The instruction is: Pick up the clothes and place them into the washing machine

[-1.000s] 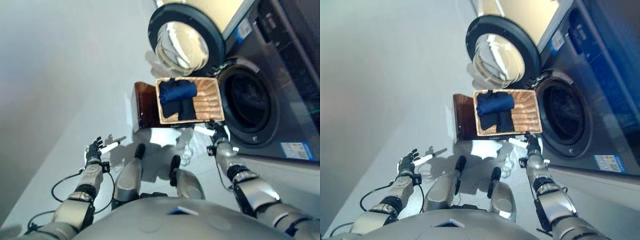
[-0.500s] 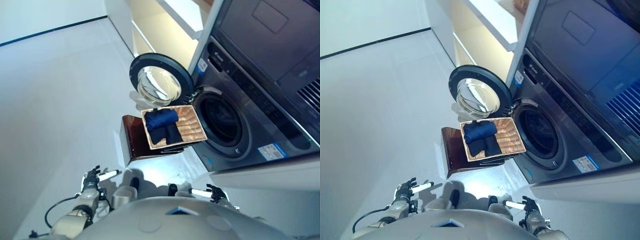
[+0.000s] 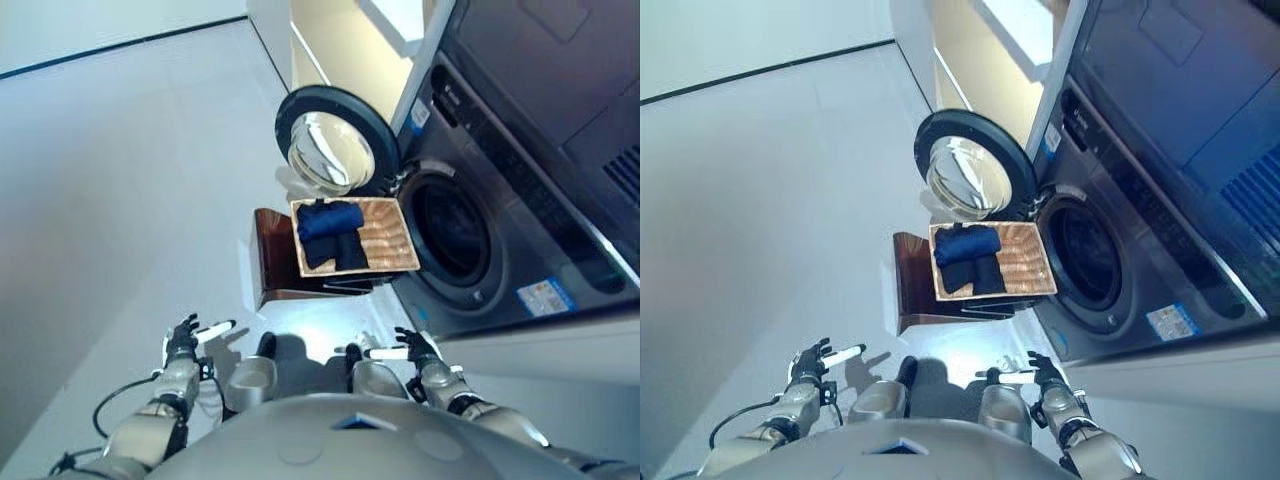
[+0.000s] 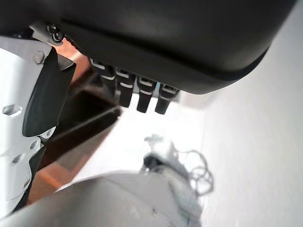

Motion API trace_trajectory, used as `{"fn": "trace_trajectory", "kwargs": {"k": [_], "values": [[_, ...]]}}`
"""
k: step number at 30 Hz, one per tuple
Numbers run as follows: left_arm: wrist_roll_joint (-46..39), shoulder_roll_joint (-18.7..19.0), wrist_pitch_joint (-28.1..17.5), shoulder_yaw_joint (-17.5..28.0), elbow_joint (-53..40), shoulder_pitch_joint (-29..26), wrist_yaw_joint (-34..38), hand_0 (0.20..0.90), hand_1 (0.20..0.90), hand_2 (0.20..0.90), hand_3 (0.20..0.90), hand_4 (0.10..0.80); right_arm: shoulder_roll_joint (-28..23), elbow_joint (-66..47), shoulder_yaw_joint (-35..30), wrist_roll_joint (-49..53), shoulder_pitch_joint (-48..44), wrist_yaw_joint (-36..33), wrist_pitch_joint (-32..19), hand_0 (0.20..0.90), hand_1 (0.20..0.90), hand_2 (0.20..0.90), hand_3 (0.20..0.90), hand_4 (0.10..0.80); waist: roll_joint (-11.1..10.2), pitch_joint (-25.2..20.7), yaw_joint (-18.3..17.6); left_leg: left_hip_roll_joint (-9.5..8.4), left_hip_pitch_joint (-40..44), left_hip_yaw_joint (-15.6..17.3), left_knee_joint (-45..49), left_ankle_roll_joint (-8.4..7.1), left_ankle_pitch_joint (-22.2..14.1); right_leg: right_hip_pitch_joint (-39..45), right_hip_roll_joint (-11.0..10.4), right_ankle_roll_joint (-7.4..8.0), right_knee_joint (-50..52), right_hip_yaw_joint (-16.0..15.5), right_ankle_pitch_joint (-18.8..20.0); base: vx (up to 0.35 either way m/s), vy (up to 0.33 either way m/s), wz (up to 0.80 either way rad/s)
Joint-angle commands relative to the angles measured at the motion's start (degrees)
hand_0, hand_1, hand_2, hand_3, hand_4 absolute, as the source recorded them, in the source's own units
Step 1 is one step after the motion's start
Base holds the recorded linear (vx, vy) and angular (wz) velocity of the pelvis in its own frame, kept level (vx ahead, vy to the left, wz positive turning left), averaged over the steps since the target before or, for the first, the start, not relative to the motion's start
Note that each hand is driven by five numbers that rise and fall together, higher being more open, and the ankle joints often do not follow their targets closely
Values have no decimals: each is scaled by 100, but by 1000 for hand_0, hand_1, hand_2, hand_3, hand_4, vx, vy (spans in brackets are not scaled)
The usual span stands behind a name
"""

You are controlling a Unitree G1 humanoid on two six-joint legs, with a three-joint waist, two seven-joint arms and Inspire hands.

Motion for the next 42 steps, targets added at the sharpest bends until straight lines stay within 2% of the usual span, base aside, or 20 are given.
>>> {"fn": "trace_trajectory", "kwargs": {"k": [1, 2, 3, 4, 5, 6, 7, 8, 9, 10, 17, 21, 22, 24, 28, 36, 38, 39, 41, 42], "values": [[-75, 66, -222, -36, -107, -513, 31, 900, 900, 900, 900, 800, -323, -381, 40, -66, -321, -187, -192, 900, 900, 900, 900, 800, -393, -24, 5, -337, -217, 158, 1656, -135, -155, 64, -459, 221, -291, -51, 281, -65, -210, 58], [-148, 36, -253, -26, -105, -492, 29, 900, 900, 900, 900, 800, -357, -454, 97, -84, -385, -204, -212, 900, 900, 900, 900, 800, -420, 6, 47, -581, -288, 231, 1596, -81, -148, 138, -405, 166, -336, -79, 265, -23, -73, 34], [-148, 36, -253, -27, -106, -491, 29, 900, 900, 900, 900, 800, -357, -455, 97, -84, -384, -204, -212, 900, 900, 900, 900, 800, -420, 11, 46, -585, -282, 230, 1602, -78, -154, 146, -409, 168, -336, -81, 261, 11, -124, 29], [-139, 12, -215, 2, -73, -474, 4, 900, 900, 900, 900, 800, -383, -494, 154, -174, -498, -186, -189, 900, 900, 900, 900, 800, -414, -57, 52, -802, -292, 483, 1061, 13, -217, 129, -344, 172, -389, -93, 287, 36, -47, 16], [-139, 11, -215, 3, -73, -473, 4, 900, 900, 900, 900, 800, -383, -494, 155, -175, -498, -186, -188, 900, 900, 900, 900, 800, -417, -54, 56, -804, -278, 489, 1046, 15, -213, 134, -348, 173, -388, -87, 283, 99, -22, 24], [-48, 18, -169, -4, 3, -419, 9, 900, 900, 900, 900, 800, -419, -521, 203, -325, -550, -227, -145, 900, 900, 900, 900, 800, -304, -158, 101, -794, -108, 661, 253, 122, -55, 85, -221, 181, -328, -149, 216, 69, 27, 21], [-47, 17, -169, -4, 3, -417, 9, 900, 900, 900, 900, 800, -421, -522, 204, -325, -548, -227, -145, 900, 900, 900, 900, 800, -304, -154, 103, -794, -89, 663, 232, 123, -47, 90, -222, 181, -321, -147, 208, 142, 60, 1], [168, 74, -166, -14, 127, -311, 16, 900, 900, 900, 900, 800, -478, -622, 277, -500, -665, -228, -136, 900, 900, 900, 900, 800, -314, -241, 87, -894, -38, 526, 184, 151, -51, 96, -267, 202, -362, -159, 183, 79, 34, -12], [169, 74, -167, -13, 127, -311, 16, 900, 900, 900, 900, 800, -477, -622, 278, -501, -665, -228, -136, 900, 900, 900, 900, 800, -314, -242, 82, -896, -41, 522, 189, 152, -55, 97, -269, 203, -362, -163, 181, 159, 84, -17], [275, 145, -137, -18, 174, -296, -11, 900, 900, 900, 900, 800, -544, -709, 306, -553, -713, -216, -148, 900, 900, 900, 900, 800, -297, -317, 60, -861, 31, 661, 31, 144, -12, 166, -350, 232, -412, -215, 178, 137, 78, -3], [471, 357, -109, 124, 219, -221, -29, 900, 900, 900, 900, 800, -941, -1199, 627, -1347, -1208, -202, -78, 900, 900, 900, 900, 800, -332, -369, 248, -872, 200, 718, -255, 203, 4, 182, -566, 369, -463, -205, 214, 87, 62, 2], [381, 465, -161, 125, 66, -310, 18, 900, 900, 900, 900, 800, -1115, -1529, 820, -1653, -1776, -326, -3, 900, 900, 900, 900, 800, -306, -67, 291, -818, 11, 815, -86, 234, 3, -352, -384, 404, 200, -211, 186, -93, 13, -13], [288, 494, -196, 112, 41, -387, 54, 900, 900, 900, 900, 800, -1201, -1559, 950, -1813, -2089, -365, 58, 900, 900, 900, 900, 800, -284, 57, 325, -804, -124, 853, -93, 220, 49, -509, -431, 425, 155, -304, 230, -122, -35, -24], [296, 454, -182, 103, 31, -376, 63, 900, 900, 900, 900, 800, -1295, -1607, 1018, -2087, -2184, -421, 137, 900, 900, 900, 900, 800, -305, -37, 303, -846, -169, 834, -252, 189, 162, -482, -458, 376, -25, -331, 272, 9, -39, -13], [201, 274, -240, -81, -152, -257, 33, 900, 900, 900, 900, 800, -1726, -1705, 1267, -2642, -2834, -602, 228, 900, 900, 900, 900, 800, -248, -48, 337, -724, -214, 820, -472, 96, 269, -475, -467, 310, -418, -411, 383, 41, -61, 5], [-133, 186, -323, -299, -275, -379, 97, 900, 900, 900, 900, 800, -1691, -782, 1685, -2798, -3704, -803, 381, 900, 900, 900, 900, 800, -199, 148, 476, -685, -593, 638, -465, 16, 392, -630, -473, 273, -631, -574, 474, -25, -40, 15], [-276, 228, -389, -389, -282, -532, 180, 900, 900, 900, 900, 800, -1747, -417, 1805, -2833, -4098, -1005, 475, 900, 900, 900, 900, 800, -167, 429, 537, -690, -929, 583, -260, 5, 405, -944, -444, 238, -398, -637, 421, -104, -44, 13], [-277, 226, -390, -386, -279, -540, 180, 900, 900, 900, 900, 800, -1747, -411, 1807, -2832, -4108, -1006, 472, 900, 900, 900, 900, 800, -168, 424, 532, -693, -953, 579, -241, 4, 398, -964, -445, 238, -384, -639, 416, -192, -35, 13], [-451, 293, -434, -473, -366, -798, 309, 900, 900, 900, 900, 800, -1925, -367, 1885, -2808, -4651, -1190, 518, 900, 900, 900, 900, 800, -154, 769, 541, -725, -1611, 604, 466, -57, 283, -1500, -385, 197, 102, -713, 346, -199, -39, 25], [-452, 292, -435, -471, -363, -805, 309, 900, 900, 900, 900, 800, -1925, -364, 1886, -2807, -4658, -1190, 517, 900, 900, 900, 900, 800, -154, 760, 537, -728, -1643, 601, 496, -57, 270, -1524, -386, 197, 117, -715, 340, -164, -44, 23]]}}
